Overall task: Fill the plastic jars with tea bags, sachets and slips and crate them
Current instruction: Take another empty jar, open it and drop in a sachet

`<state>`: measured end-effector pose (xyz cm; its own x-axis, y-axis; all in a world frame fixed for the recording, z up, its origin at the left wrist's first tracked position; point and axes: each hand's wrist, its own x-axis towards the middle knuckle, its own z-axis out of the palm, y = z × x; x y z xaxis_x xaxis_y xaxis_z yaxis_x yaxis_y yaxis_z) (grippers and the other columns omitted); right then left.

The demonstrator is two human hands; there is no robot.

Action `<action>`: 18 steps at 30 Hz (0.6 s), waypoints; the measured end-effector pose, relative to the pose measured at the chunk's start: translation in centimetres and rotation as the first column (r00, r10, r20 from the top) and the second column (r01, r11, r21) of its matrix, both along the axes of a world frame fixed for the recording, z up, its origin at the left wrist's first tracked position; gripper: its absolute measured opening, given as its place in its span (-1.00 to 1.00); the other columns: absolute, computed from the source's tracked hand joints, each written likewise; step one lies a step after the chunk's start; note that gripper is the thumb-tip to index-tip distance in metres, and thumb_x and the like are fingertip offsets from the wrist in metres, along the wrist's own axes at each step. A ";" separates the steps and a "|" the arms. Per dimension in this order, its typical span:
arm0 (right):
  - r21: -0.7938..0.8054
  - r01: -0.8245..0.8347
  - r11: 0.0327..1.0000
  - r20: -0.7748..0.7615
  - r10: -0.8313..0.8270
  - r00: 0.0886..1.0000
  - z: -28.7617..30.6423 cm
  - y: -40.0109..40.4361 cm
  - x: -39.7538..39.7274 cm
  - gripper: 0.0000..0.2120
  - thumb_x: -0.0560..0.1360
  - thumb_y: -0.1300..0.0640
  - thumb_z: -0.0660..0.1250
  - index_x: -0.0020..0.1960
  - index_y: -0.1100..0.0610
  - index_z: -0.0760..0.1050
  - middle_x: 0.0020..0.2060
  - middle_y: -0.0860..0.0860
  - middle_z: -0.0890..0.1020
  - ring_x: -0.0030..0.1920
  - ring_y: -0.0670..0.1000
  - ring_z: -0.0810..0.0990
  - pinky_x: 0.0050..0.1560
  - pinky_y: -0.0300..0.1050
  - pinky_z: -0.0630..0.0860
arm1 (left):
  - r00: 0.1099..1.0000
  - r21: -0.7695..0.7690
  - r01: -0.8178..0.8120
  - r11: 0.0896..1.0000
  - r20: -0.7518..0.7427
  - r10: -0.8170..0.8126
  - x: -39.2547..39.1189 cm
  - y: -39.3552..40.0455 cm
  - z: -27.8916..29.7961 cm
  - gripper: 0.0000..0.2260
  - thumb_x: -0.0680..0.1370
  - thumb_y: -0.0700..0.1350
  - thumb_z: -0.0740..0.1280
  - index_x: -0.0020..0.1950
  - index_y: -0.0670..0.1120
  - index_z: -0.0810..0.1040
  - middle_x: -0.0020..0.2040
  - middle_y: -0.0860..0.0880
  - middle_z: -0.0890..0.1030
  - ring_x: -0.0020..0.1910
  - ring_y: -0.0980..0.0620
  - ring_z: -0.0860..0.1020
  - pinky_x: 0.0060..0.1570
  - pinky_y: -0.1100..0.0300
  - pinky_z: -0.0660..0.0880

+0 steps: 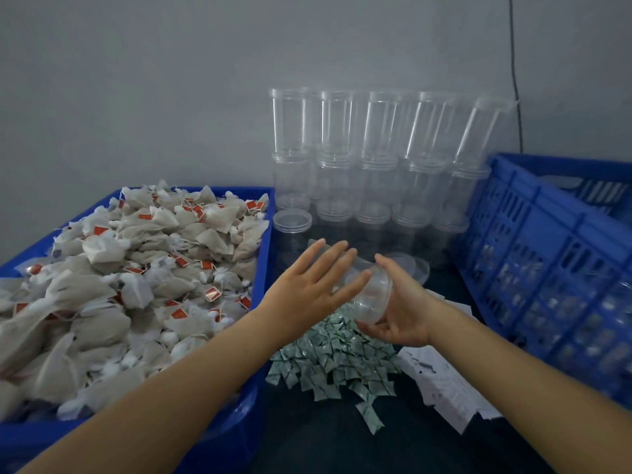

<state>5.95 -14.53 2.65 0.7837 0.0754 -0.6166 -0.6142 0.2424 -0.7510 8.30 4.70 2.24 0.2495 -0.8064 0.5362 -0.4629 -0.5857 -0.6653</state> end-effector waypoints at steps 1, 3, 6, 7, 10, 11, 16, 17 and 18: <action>-0.015 -0.004 1.000 -0.002 0.004 1.000 0.1 -0.2 -0.1 -0.23 0.43 -0.48 0.25 0.32 0.12 0.51 0.15 0.27 0.60 -0.24 0.14 0.64 -0.42 -0.13 0.61 | 1.000 0.001 0.000 1.000 -0.005 0.000 0.0 -0.2 -0.1 -0.39 0.41 -0.15 0.40 0.40 -0.07 0.24 0.26 -0.17 0.55 0.26 -0.15 0.51 0.27 -0.06 0.41; -0.067 0.000 0.998 0.009 0.000 1.000 0.2 -0.3 -0.2 -0.24 0.43 -0.49 0.24 0.31 0.10 0.53 0.06 0.25 0.60 -0.28 0.13 0.63 -0.46 -0.16 0.57 | 1.000 -0.016 0.011 1.000 -0.019 -0.011 0.0 -0.4 -0.2 -0.35 0.37 -0.15 0.45 0.39 -0.08 0.25 0.21 -0.20 0.57 0.18 -0.17 0.55 0.20 -0.03 0.46; -0.118 0.039 0.992 0.039 -0.035 0.999 0.2 0.0 0.0 -0.26 0.43 -0.48 0.23 0.28 0.11 0.56 -0.03 0.20 0.60 -0.24 0.11 0.60 -0.45 -0.19 0.54 | 0.999 -0.043 0.039 0.998 -0.002 -0.039 0.2 -0.6 -0.1 -0.38 0.36 -0.17 0.45 0.37 -0.10 0.28 0.14 -0.22 0.60 0.09 -0.18 0.58 0.11 -0.02 0.50; -0.120 0.057 0.991 0.047 -0.051 0.998 0.1 0.2 0.0 -0.27 0.43 -0.47 0.24 0.27 0.11 0.56 -0.05 0.20 0.61 -0.23 0.11 0.60 -0.44 -0.19 0.55 | 0.999 -0.049 0.047 0.998 0.006 -0.047 0.2 -0.6 -0.1 -0.39 0.36 -0.18 0.45 0.36 -0.10 0.30 0.13 -0.22 0.60 0.08 -0.18 0.58 0.09 -0.01 0.51; -0.107 0.103 0.989 0.071 -0.096 0.993 -0.1 0.9 0.2 -0.30 0.46 -0.43 0.25 0.27 0.13 0.55 -0.03 0.19 0.62 -0.19 0.10 0.61 -0.39 -0.17 0.56 | 0.999 -0.052 0.044 0.998 0.022 -0.043 0.4 -0.5 0.0 -0.42 0.36 -0.18 0.45 0.33 -0.11 0.31 0.11 -0.22 0.61 0.05 -0.18 0.59 0.06 -0.01 0.52; -0.101 0.114 0.988 0.078 -0.107 0.991 -0.1 1.2 0.3 -0.31 0.47 -0.42 0.25 0.28 0.13 0.54 -0.01 0.18 0.62 -0.18 0.09 0.61 -0.38 -0.15 0.56 | 0.999 -0.056 0.046 0.997 0.027 -0.044 0.4 -0.4 0.0 -0.43 0.37 -0.18 0.44 0.33 -0.11 0.31 0.11 -0.22 0.61 0.04 -0.18 0.59 0.05 -0.01 0.52; -0.068 0.146 0.987 0.108 -0.138 0.985 -0.1 1.7 0.4 -0.37 0.53 -0.38 0.18 0.23 0.14 0.57 -0.03 0.15 0.65 -0.15 0.08 0.62 -0.33 -0.11 0.54 | 0.998 -0.080 0.053 0.995 0.038 -0.050 0.4 -0.3 0.0 -0.51 0.42 -0.18 0.39 0.31 -0.12 0.31 0.09 -0.21 0.62 0.01 -0.18 0.60 0.02 0.00 0.53; -0.060 0.152 0.987 0.117 -0.144 0.983 -0.2 1.8 0.4 -0.38 0.55 -0.37 0.17 0.21 0.14 0.57 -0.04 0.14 0.65 -0.14 0.09 0.63 -0.30 -0.10 0.53 | 0.998 -0.084 0.056 0.995 0.044 -0.053 0.4 -0.3 0.0 -0.53 0.43 -0.19 0.38 0.30 -0.12 0.31 0.08 -0.21 0.62 0.00 -0.17 0.61 0.01 0.01 0.53; -0.057 0.155 0.986 0.129 -0.147 0.981 -0.3 1.8 0.5 -0.40 0.56 -0.36 0.16 0.19 0.14 0.58 -0.06 0.13 0.66 -0.15 0.08 0.64 -0.30 -0.10 0.52 | 0.997 -0.090 0.055 0.994 0.052 -0.051 0.4 -0.4 0.0 -0.55 0.44 -0.19 0.37 0.29 -0.11 0.32 0.07 -0.20 0.63 0.00 -0.16 0.61 0.00 0.01 0.53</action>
